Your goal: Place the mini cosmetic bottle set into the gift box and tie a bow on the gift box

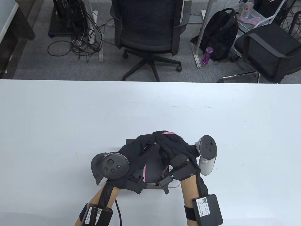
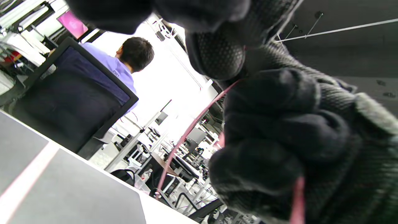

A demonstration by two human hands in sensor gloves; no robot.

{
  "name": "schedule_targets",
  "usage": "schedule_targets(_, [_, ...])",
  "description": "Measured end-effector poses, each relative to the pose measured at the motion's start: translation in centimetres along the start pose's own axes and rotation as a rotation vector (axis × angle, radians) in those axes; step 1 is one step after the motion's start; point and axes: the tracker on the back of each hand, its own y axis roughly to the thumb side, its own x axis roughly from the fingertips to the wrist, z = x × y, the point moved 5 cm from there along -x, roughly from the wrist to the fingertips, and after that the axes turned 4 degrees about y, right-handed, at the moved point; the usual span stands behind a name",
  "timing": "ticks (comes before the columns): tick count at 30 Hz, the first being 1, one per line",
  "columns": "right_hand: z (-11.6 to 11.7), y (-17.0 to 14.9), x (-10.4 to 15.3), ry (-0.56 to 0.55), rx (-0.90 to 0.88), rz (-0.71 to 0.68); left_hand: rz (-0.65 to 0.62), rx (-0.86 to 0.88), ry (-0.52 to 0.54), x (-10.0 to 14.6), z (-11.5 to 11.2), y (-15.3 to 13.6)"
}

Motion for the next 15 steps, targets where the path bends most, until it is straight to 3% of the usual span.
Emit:
schedule_targets(4, [-0.4,0.2,0.1,0.000,-0.002,-0.024,0.045,0.033,-0.020,0.2,0.0,-1.3])
schedule_targets(8, [-0.7,0.7,0.3,0.004,0.036,-0.035,0.223,0.077,-0.116,-0.2,-0.3,-3.9])
schedule_targets(11, [-0.4,1.1,0.4,0.036,0.069,-0.040,0.328,0.073,-0.286,-1.0,-1.2,-5.3])
schedule_targets(15, [0.3,1.7,0.7,0.082,0.142,-0.063,0.303,0.194,-0.590,-1.8,-3.6,-4.7])
